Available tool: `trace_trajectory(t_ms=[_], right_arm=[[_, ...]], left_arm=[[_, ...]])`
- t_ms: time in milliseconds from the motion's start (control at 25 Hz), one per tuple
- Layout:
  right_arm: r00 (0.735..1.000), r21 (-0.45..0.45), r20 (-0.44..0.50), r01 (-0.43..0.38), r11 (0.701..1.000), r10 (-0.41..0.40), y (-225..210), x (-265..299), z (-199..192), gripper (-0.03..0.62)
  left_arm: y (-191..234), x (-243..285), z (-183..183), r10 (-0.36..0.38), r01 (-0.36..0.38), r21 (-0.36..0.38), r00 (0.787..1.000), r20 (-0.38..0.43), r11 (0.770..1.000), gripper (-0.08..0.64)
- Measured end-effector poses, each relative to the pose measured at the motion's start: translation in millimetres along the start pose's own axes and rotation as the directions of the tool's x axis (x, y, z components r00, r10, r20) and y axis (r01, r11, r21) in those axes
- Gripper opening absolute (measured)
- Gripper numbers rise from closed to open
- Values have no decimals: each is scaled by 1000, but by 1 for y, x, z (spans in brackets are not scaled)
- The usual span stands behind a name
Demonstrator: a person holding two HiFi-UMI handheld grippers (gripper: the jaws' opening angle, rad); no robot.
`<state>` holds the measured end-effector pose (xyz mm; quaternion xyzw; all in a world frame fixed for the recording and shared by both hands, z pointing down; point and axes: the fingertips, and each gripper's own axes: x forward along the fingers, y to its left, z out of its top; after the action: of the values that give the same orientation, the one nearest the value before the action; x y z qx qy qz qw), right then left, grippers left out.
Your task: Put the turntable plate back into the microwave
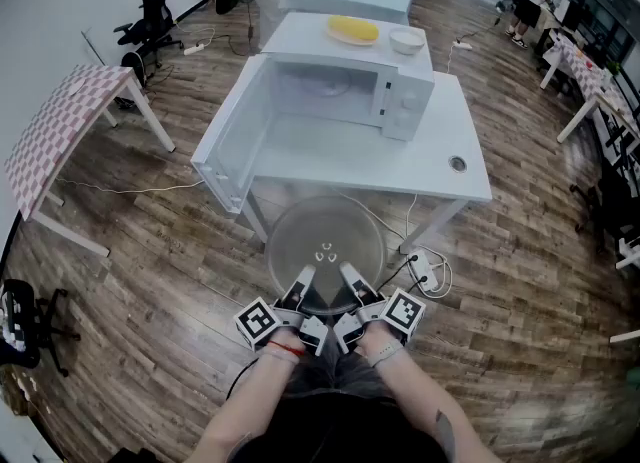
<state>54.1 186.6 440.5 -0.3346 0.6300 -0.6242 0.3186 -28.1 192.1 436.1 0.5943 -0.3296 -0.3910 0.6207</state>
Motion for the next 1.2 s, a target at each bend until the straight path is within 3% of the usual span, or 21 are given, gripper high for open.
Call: trace_trajectory(t_ms=[800,1000,1200], right_arm=[[995,20,90,37,999,-38,-8,-58,-95,40],[993,20,115,24,1000,-26,-12,-64,-108,40],[991,23,129,32,999,-34,-10,-62,-115,40]], left_arm=[[1,-105,-4,48,-50,-20,995,-86,999,32],[10,-121,0,73,-71,19,991,-115,997,32],[5,-124,5,58,-58,1,991,-122,998,32]])
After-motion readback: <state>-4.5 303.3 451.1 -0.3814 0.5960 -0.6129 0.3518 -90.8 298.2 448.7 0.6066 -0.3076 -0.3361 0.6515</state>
